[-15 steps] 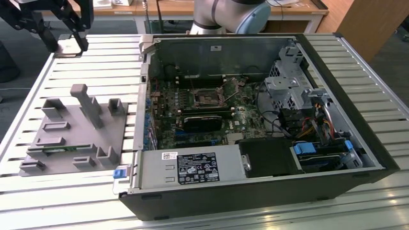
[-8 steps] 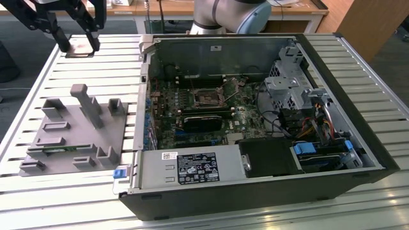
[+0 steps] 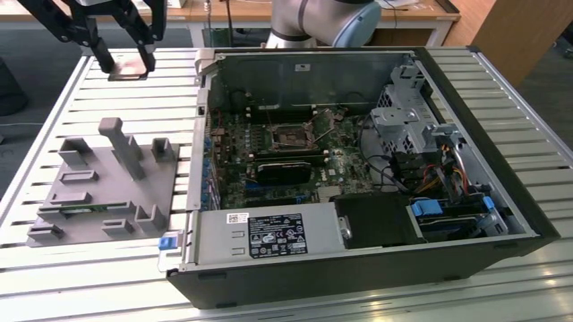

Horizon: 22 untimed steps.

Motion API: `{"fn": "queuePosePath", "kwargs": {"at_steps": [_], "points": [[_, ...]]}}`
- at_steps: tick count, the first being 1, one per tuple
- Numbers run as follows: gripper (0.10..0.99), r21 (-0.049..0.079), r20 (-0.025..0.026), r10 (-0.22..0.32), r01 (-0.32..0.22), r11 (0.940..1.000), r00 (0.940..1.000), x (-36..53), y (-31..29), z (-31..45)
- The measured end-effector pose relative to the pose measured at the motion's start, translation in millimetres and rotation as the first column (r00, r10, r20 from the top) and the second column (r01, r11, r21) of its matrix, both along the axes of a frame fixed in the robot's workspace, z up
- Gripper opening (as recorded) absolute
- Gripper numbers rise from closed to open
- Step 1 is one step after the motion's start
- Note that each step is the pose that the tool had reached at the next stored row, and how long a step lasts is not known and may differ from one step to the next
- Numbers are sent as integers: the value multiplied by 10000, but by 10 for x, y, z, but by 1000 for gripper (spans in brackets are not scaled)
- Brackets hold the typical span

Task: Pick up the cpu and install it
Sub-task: 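Pick up the cpu and move it towards the insertion slot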

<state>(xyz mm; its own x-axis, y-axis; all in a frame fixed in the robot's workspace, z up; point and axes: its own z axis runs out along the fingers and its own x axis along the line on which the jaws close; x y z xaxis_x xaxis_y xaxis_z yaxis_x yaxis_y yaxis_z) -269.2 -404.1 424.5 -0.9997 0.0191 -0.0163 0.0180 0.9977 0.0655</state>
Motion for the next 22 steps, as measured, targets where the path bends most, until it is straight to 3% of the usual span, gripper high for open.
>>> {"fn": "queuePosePath", "kwargs": {"at_steps": [11,22], "points": [[533,0,-1,1,-1,10000,10000,202,1,-5],[533,-8,-1,1,-1,10000,10000,296,2,-9]]}}
